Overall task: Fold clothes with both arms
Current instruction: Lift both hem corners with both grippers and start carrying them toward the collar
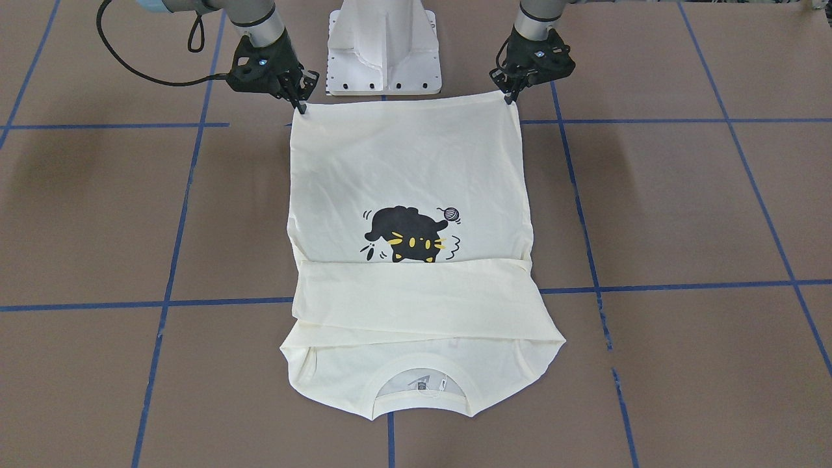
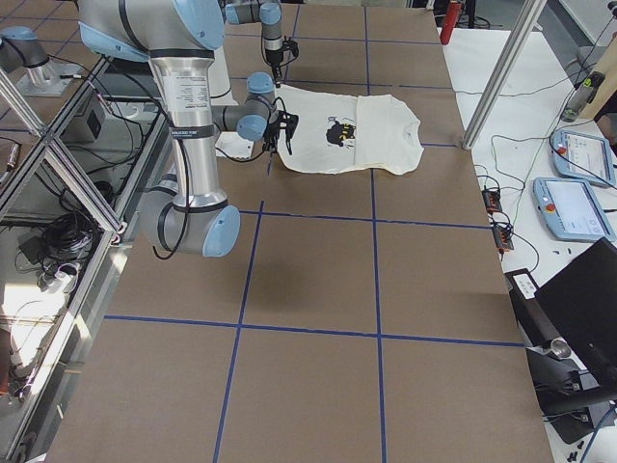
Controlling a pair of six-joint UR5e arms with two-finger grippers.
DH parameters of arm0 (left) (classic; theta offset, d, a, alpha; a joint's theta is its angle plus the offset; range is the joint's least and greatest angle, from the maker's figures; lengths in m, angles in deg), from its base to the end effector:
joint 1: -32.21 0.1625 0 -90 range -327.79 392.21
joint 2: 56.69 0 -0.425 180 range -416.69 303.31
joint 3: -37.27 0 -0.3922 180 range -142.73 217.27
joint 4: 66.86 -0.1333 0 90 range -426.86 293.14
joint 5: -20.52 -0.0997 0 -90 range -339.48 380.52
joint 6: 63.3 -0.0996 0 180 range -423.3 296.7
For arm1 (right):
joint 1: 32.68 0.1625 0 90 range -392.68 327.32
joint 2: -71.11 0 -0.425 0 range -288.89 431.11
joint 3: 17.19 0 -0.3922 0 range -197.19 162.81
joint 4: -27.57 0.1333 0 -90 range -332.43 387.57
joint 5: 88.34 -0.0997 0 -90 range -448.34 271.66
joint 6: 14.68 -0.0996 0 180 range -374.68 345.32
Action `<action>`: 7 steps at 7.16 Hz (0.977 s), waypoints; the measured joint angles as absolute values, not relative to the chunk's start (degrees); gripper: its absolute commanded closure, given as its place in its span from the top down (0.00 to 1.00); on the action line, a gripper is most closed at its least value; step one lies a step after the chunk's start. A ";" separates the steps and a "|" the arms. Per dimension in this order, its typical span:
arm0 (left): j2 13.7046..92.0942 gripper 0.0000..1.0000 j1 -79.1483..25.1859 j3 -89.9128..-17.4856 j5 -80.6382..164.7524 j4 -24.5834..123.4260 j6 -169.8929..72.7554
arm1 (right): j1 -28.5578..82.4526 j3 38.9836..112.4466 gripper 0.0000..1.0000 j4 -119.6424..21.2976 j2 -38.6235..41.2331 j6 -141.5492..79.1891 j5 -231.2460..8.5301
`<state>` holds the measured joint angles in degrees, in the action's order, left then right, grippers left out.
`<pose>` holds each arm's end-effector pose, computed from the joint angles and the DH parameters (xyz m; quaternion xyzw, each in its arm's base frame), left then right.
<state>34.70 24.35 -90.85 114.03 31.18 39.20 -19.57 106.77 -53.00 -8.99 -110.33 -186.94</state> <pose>0.4319 -0.1880 0.3314 -0.0443 0.4015 -0.1495 0.9025 -0.4547 -0.2275 0.2884 -0.0378 -0.4506 0.1121 0.8848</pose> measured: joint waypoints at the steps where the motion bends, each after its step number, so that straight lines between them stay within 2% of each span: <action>1: 35.08 0.00 25.68 -93.35 114.03 29.38 39.02 | -19.47 109.07 0.00 -53.09 -11.09 -110.28 -188.29; 5: 40.42 0.00 31.71 -99.64 114.16 21.15 38.92 | -24.94 117.34 0.00 -53.18 -18.90 -110.36 -190.17; 7: 40.54 0.00 32.18 -101.05 114.23 19.72 38.83 | -25.94 118.17 0.00 -53.02 -19.33 -110.29 -190.16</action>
